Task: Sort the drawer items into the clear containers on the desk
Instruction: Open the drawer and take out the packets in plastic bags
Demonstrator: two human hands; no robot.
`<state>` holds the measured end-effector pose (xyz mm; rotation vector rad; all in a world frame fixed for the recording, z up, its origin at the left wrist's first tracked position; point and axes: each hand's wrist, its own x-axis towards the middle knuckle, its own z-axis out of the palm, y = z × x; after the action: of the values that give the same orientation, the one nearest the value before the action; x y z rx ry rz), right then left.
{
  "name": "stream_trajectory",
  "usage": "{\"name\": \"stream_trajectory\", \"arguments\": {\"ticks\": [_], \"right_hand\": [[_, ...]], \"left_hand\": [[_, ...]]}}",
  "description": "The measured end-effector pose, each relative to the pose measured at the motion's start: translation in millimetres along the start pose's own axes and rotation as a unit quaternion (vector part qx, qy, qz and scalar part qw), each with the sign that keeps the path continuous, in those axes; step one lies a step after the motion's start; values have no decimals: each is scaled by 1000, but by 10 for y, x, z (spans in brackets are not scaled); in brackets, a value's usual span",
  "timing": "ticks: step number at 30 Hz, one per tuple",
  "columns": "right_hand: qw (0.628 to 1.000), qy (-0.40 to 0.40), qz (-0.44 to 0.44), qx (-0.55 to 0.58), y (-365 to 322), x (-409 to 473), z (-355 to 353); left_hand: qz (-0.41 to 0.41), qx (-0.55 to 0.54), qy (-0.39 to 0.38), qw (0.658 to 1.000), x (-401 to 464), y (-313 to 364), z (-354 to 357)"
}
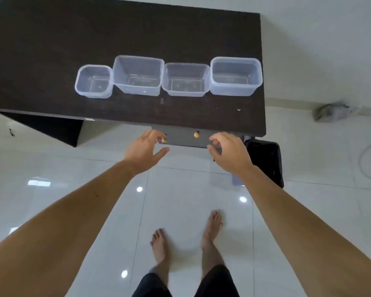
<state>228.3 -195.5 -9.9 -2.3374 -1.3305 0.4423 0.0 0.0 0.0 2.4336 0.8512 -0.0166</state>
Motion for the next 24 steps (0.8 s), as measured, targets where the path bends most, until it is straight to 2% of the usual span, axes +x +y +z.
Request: {"name": "stream_trajectory", "arguments": {"ticks": [11,19,24], "right_hand": [[987,96,116,64,315,595,1377],[968,204,113,97,400,815,1731],[956,234,125,125,380,835,1772]], "left_hand": [[-20,-21,26,999,412,-1217,883],[-32,-71,64,995,818,-1367,1171],[-46,-150,107,982,902,-1345,1275]]}}
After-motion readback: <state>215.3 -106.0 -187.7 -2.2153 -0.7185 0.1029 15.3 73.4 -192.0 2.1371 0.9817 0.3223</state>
